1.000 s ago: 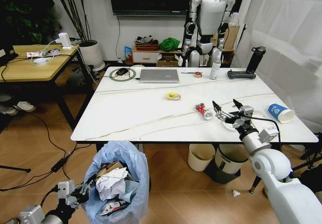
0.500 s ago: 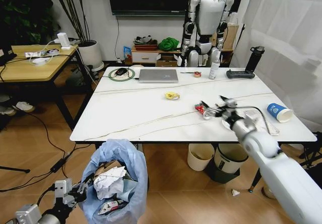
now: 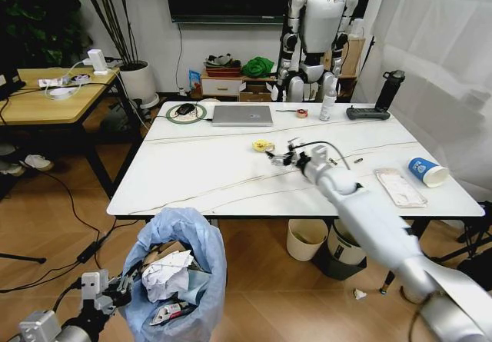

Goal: Pick up the trash bin and place the trash from the table into it.

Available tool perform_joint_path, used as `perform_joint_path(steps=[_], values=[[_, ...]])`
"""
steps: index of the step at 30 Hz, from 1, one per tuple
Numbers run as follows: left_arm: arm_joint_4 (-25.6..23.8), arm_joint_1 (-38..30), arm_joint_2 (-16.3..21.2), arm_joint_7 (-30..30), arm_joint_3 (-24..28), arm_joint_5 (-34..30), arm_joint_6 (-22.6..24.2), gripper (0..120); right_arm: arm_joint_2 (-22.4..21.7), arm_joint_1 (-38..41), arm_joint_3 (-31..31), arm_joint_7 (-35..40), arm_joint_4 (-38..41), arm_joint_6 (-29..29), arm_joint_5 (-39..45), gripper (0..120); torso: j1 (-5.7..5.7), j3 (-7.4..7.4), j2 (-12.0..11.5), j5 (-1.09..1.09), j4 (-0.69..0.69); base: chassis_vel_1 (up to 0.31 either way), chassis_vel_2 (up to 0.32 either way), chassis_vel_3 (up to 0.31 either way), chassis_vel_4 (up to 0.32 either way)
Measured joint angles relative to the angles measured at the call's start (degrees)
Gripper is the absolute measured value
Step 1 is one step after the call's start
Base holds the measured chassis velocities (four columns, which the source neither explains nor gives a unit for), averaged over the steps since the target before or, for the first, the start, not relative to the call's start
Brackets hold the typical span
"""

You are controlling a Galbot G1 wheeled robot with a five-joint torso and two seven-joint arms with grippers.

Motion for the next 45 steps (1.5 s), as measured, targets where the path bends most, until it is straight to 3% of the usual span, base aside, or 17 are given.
perform_joint_path(steps=[15,45], values=[[-0.6,0.0,-0.1,0.1,0.1,0.0,-0.1,0,6.3,6.7,0.6,-0.1,-13.4,3.2,-10.0,100,-0.01,-0.01,0.0,-0.01,-0.02,0.000,0.000,0.000,0.000],[-0.8,-0.8,0.0,-0.1,0.2,-0.6,0.1,0,9.5,7.9,0.9,-1.0,-18.5,2.4,-10.8,100,-0.01,-0.01,0.0,0.01,-0.02,0.000,0.000,0.000,0.000]])
